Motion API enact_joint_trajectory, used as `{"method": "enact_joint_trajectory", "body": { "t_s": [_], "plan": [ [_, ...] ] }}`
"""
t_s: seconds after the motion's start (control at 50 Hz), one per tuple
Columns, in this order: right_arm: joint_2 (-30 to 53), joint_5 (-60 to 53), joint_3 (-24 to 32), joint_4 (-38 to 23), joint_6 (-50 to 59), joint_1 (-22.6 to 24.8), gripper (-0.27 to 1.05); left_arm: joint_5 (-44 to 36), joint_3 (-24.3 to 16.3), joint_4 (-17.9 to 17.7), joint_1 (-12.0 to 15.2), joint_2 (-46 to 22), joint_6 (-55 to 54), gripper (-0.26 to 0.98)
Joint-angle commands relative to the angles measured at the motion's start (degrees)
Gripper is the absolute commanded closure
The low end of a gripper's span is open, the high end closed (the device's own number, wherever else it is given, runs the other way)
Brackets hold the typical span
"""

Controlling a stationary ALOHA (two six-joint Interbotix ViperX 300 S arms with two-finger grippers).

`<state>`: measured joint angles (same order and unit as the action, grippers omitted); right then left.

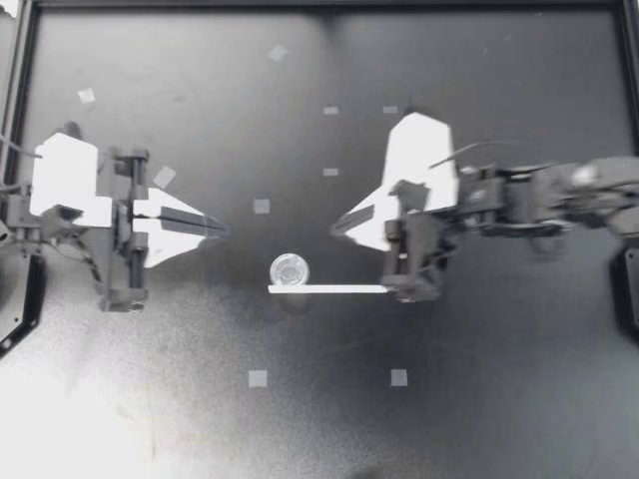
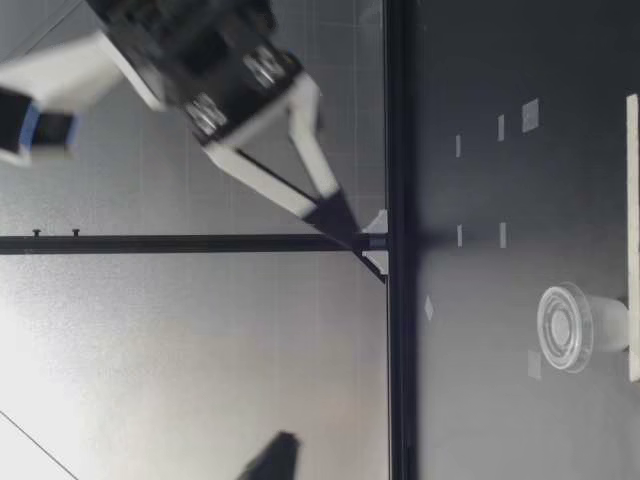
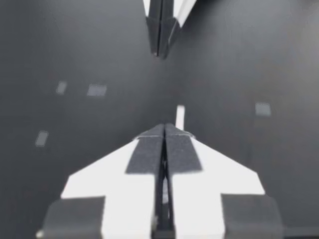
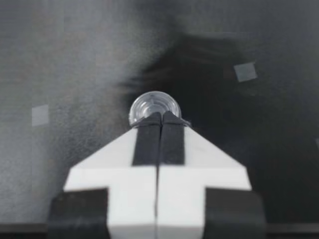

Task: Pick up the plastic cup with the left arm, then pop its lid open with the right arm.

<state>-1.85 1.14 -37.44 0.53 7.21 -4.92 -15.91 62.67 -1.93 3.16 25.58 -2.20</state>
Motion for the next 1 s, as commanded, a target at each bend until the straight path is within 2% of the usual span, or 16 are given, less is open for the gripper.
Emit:
{"method": "enact_joint_trajectory", "body": {
  "t_s": [0.0, 0.26, 0.38, 0.98],
  "plan": [
    [1.67, -0.7, 2.72, 0.09, 0.0, 1.05, 0.89, -0.62, -0.44, -0.09, 0.09, -1.32, -0.18, 0.67],
    [7.47, -0.7, 5.62, 0.09, 0.18, 2.2, 0.89, -2.46, -0.62, -0.18, 0.09, -7.65, -0.53, 0.36],
    [9.05, -0.79, 6.33, 0.09, 1.05, 2.37, 0.89, -3.69, -0.53, -0.18, 0.09, -10.63, -1.32, 0.27],
    [14.85, -1.76, 8.35, 0.09, 5.27, 2.99, 0.89, -6.33, -3.43, 0.26, -1.14, -24.52, -0.18, 0.24]
  ]
}}
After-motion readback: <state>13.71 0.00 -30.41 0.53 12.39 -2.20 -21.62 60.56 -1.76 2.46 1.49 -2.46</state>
